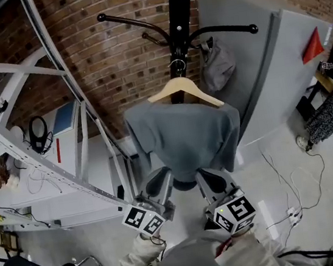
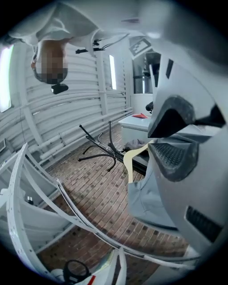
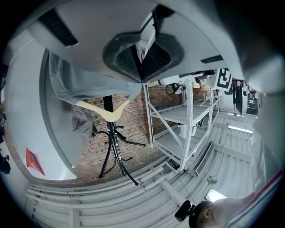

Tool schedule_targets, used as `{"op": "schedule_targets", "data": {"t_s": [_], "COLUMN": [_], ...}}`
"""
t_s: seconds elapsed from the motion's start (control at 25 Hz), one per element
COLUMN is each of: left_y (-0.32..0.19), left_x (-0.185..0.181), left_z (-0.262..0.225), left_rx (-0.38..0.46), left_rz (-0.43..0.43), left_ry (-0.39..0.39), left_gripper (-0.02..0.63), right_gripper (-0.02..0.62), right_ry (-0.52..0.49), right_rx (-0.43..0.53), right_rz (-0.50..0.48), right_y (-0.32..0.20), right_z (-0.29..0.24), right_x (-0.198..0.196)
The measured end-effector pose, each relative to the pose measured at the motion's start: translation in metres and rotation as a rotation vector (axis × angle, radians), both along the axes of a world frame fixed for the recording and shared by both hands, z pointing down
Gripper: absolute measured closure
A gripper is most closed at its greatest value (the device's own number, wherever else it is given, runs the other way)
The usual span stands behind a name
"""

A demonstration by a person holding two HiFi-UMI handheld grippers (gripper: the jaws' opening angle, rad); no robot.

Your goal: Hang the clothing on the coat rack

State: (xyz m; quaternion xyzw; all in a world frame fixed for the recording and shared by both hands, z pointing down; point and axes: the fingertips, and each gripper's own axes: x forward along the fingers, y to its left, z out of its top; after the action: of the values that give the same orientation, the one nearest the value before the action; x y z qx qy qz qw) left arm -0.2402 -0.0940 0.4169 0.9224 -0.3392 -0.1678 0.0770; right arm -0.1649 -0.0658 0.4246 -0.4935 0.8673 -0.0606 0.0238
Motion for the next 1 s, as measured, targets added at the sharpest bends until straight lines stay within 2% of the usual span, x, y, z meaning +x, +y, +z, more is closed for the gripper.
{"op": "schedule_targets", "data": {"t_s": [0.12, 0.28, 0.48, 0.6, 0.76, 0.84, 1.0], "left_y": [0.020, 0.045, 0.069, 0.083, 0.098, 0.106, 0.109], "left_x": [-0.004, -0.017, -0.025, -0.021, -0.016, -0.012, -0.005], "left_z": [0.006, 0.013, 0.015, 0.015, 0.010, 0.004, -0.001], "left_rx": [0.022, 0.020, 0.035, 0.041, 0.002, 0.008, 0.018], "left_rz": [-0.009, -0.023, -0.020, -0.010, 0.032, 0.044, 0.035], "left_ry": [-0.048, -0.079, -0.109, -0.128, -0.102, -0.108, -0.139], "left_gripper": [0.569, 0.595, 0.597, 0.598, 0.597, 0.597, 0.598], "right_gripper": [0.571, 0.571, 0.571, 0.571, 0.571, 0.571, 0.571], "right_ry": [0.017, 0.024, 0.042, 0.044, 0.048, 0.044, 0.032], "right_rx": [-0.015, -0.042, -0.072, -0.082, -0.089, -0.087, -0.072], "right_rz": [0.014, 0.023, 0.026, 0.033, 0.048, 0.050, 0.042], "right_y": [0.017, 0.043, 0.068, 0.079, 0.086, 0.088, 0.086], "right_z": [0.006, 0.015, 0.024, 0.027, 0.027, 0.023, 0.014], "right_x": [-0.006, -0.018, -0.028, -0.027, -0.025, -0.022, -0.021]}}
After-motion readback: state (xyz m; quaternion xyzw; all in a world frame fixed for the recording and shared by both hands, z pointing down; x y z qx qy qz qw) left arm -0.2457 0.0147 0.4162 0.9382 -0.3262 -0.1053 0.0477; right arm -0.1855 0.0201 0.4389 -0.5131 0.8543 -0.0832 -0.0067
